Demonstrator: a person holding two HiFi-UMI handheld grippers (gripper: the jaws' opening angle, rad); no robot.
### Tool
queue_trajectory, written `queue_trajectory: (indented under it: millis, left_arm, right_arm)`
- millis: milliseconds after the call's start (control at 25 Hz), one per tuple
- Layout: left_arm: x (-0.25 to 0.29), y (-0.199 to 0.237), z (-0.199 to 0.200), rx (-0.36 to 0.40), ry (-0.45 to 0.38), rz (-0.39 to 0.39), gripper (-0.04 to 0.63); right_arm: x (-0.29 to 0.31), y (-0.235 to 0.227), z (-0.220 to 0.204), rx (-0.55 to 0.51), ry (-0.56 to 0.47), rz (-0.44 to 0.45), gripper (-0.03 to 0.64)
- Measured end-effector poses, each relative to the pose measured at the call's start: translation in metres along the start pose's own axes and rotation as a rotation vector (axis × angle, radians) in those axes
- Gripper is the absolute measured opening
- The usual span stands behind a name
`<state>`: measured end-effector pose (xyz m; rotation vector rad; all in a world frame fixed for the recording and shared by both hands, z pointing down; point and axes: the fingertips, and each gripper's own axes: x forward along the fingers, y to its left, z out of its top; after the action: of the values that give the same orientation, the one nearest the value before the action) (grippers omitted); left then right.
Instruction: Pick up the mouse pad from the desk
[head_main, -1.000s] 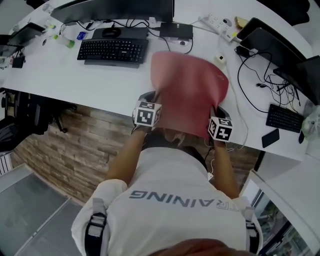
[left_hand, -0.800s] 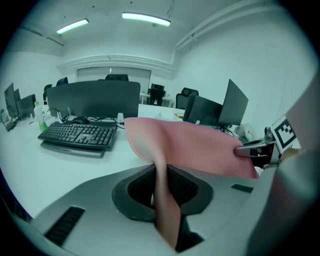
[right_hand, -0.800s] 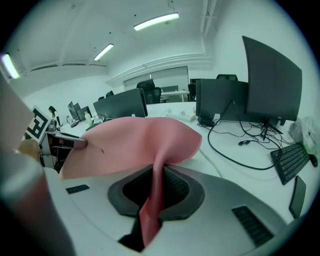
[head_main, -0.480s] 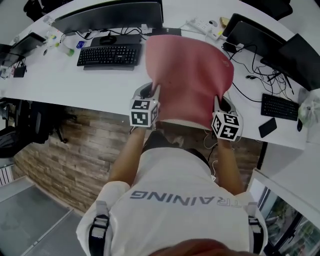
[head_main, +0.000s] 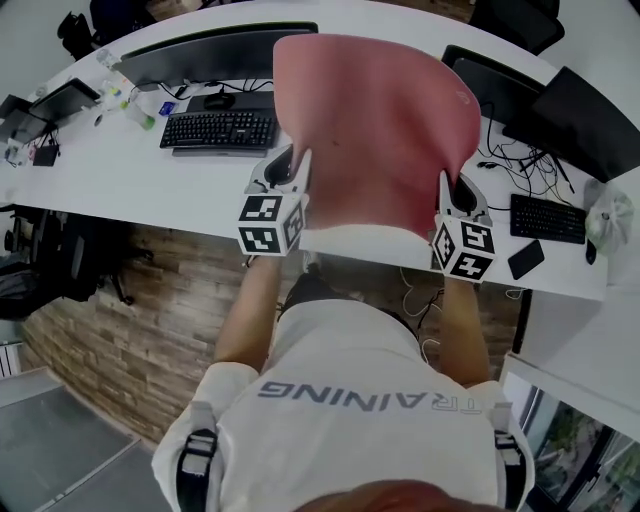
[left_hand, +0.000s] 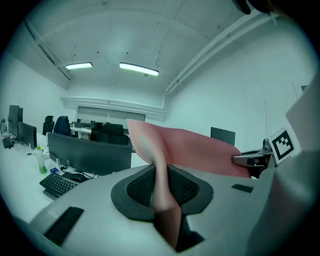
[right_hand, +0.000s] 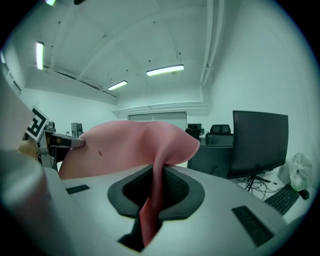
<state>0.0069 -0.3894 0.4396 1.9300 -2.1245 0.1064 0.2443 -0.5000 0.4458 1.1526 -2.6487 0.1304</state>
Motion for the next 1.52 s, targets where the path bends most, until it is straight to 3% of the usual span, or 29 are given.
queue_trajectory:
  millis: [200, 520, 1520]
  left_arm:
    - [-0.011, -0.004, 0.042, 0.006, -0.085, -0.009, 0.098]
    - [-0.036, -0.016, 0.078, 0.038, -0.171, -0.016, 0.098]
    - [-0.050, -0.020, 0.081, 0.011, -0.203, -0.022, 0.097]
  right_arm:
    - [-0.015, 0.002, 0.044, -0.040, -0.092, -0.009, 0.058]
    - [-0.039, 0.008, 0.075, -0.061, -0.166, -0.009, 0.057]
    - [-0.049, 0.019, 0.083, -0.097, -0.185, -0.008, 0.057]
